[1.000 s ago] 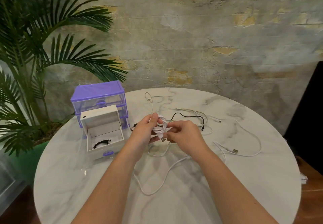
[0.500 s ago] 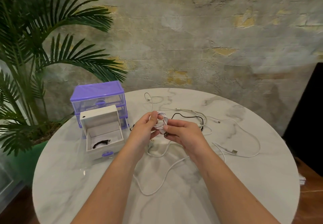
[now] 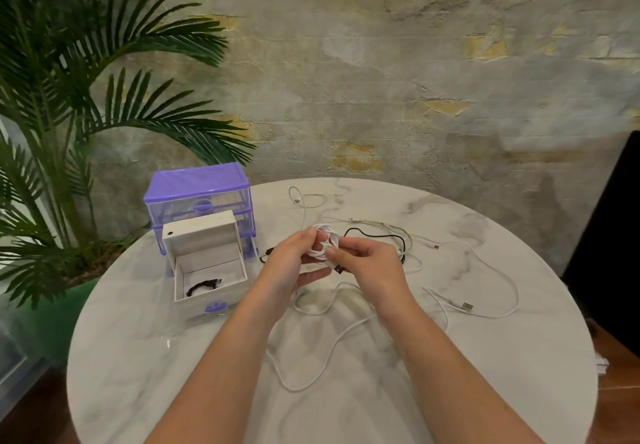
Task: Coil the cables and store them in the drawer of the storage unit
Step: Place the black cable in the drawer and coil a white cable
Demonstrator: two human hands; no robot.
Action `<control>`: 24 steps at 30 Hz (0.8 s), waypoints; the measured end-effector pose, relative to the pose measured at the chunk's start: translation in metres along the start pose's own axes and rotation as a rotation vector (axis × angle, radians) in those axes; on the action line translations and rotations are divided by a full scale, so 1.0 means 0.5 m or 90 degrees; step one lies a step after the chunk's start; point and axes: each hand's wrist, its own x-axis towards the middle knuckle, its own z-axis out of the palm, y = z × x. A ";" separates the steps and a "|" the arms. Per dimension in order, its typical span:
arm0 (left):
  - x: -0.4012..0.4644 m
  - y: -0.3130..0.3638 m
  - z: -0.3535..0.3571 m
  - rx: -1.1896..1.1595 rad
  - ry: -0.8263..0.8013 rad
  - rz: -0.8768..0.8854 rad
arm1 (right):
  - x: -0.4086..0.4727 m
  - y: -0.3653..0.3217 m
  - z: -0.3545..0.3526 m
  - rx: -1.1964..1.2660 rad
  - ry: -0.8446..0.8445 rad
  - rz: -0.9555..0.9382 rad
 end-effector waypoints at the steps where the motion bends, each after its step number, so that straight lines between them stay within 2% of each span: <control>1: -0.001 0.003 0.001 -0.006 0.006 -0.012 | 0.000 0.000 0.000 -0.012 0.009 -0.008; 6: -0.002 0.004 0.003 0.036 0.041 0.000 | -0.004 0.000 0.003 -0.033 0.012 -0.020; 11: -0.003 0.007 -0.007 -0.098 0.017 -0.029 | -0.001 -0.014 -0.003 0.067 -0.017 0.007; 16: -0.011 0.012 -0.011 -0.088 0.034 -0.040 | -0.006 -0.014 0.003 0.113 -0.035 0.031; 20: -0.029 0.016 -0.033 0.040 0.010 -0.010 | -0.008 -0.013 0.010 0.099 0.033 0.009; 24: -0.042 0.017 -0.073 0.176 0.102 0.051 | -0.018 -0.016 0.029 0.047 0.037 -0.024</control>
